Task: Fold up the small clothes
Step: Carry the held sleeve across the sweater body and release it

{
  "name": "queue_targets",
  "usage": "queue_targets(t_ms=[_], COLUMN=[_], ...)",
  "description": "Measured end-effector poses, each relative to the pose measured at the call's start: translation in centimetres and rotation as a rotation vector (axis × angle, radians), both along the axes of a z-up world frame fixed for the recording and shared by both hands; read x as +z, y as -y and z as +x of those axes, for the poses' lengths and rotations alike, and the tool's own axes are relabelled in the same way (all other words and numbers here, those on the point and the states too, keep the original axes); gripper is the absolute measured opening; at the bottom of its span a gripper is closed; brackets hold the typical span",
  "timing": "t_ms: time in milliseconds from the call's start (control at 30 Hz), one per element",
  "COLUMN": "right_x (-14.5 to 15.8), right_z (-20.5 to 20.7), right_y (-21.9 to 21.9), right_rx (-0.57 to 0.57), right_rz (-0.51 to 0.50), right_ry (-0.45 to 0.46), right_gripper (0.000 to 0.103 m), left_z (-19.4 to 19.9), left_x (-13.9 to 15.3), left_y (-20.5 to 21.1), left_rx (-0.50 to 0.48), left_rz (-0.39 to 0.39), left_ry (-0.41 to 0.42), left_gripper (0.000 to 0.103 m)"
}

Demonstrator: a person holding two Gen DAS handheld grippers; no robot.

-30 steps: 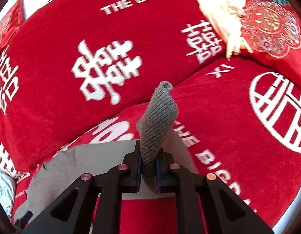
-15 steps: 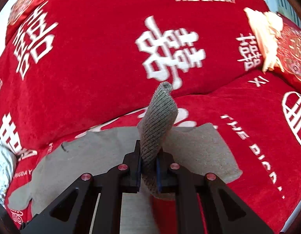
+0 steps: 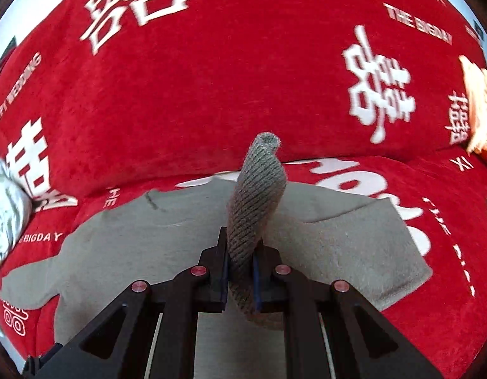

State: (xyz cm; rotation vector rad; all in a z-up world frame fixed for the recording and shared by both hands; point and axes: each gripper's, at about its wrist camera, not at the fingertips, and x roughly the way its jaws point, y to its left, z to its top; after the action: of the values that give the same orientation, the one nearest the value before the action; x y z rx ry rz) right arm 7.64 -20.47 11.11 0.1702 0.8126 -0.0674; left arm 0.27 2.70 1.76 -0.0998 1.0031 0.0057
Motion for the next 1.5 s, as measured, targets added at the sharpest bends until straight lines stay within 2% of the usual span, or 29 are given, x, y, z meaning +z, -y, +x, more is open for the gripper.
queue_targets(t_ms=[700,1333,1400,1500], right_x=[-1.8,-7.0,-7.3,-7.4], right_z=[1.5,2.0,2.0,1.8], right_y=[-14.9,-19.0,-19.2,-19.7], right_rx=[0.241,0.307,0.318,0.359], right_rz=[-0.006,-0.041,-0.042,-0.025], right_ry=[-0.033,-0.146,-0.155,-0.162], right_gripper=[0.013,0.013,0.014,0.028], left_z=[-2.7,-3.3,-3.5,-3.5], left_x=[1.9,1.7,1.7,1.7], left_y=[-6.3,-9.0,-9.1,-9.3], left_rx=[0.098,0.158,0.165,0.174], left_rz=[-0.091,-0.110,-0.110,-0.110], left_ry=[0.049,0.048,0.049,0.047], left_gripper=[0.102,0.102,0.102,0.102])
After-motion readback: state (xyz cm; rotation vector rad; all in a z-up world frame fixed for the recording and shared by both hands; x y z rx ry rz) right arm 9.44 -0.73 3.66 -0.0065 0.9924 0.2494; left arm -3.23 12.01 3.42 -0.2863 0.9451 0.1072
